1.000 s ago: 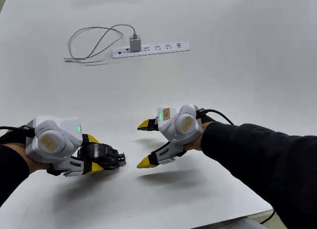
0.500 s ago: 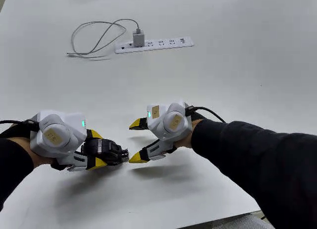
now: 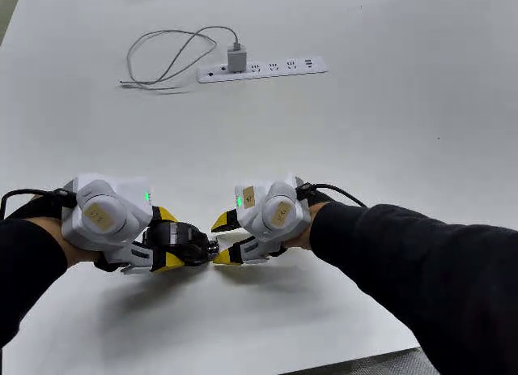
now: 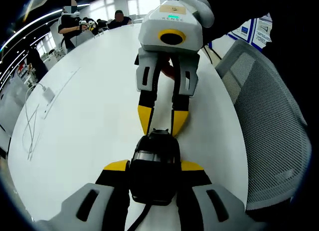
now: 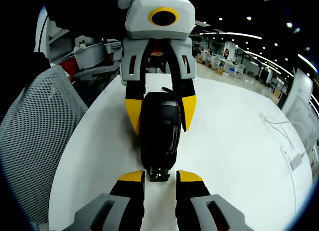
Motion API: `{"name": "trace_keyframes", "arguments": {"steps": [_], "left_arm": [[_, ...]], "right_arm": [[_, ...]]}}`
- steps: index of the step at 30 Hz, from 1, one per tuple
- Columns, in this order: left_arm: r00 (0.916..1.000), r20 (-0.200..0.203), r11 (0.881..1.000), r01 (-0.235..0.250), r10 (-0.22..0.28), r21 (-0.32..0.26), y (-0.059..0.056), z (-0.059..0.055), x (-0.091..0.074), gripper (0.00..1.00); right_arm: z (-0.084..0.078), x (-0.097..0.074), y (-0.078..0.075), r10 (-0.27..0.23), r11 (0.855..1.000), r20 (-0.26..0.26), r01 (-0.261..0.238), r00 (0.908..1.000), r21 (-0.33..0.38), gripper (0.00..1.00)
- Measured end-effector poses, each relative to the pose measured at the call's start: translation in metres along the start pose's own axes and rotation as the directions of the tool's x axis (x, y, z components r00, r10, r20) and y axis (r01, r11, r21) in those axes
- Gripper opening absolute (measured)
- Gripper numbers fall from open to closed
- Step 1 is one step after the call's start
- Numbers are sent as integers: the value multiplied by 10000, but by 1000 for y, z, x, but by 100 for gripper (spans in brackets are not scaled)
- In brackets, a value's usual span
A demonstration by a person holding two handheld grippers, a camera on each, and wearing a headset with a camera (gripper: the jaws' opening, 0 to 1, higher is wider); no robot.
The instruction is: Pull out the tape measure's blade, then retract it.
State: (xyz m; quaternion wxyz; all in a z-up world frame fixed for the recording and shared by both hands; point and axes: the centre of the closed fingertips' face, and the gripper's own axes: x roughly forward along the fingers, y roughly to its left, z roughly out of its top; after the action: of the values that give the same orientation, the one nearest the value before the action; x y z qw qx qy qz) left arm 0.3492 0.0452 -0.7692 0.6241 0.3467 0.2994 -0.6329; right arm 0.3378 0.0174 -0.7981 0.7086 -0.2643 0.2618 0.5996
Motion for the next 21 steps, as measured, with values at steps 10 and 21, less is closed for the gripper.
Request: {"name": "trace_keyframes", "arguments": {"steps": [10,21], "left_arm": [[10000,36,10000,-46,46,-37,1,0,1,31],[10000,-70,10000,-58,58,19,0,-1,0,30]], "right_arm": [[-1,6,1,161,9999,32,-161,9999,35,12],[-2,6,1,66,10000,-87,-65,9999,15,9]]}}
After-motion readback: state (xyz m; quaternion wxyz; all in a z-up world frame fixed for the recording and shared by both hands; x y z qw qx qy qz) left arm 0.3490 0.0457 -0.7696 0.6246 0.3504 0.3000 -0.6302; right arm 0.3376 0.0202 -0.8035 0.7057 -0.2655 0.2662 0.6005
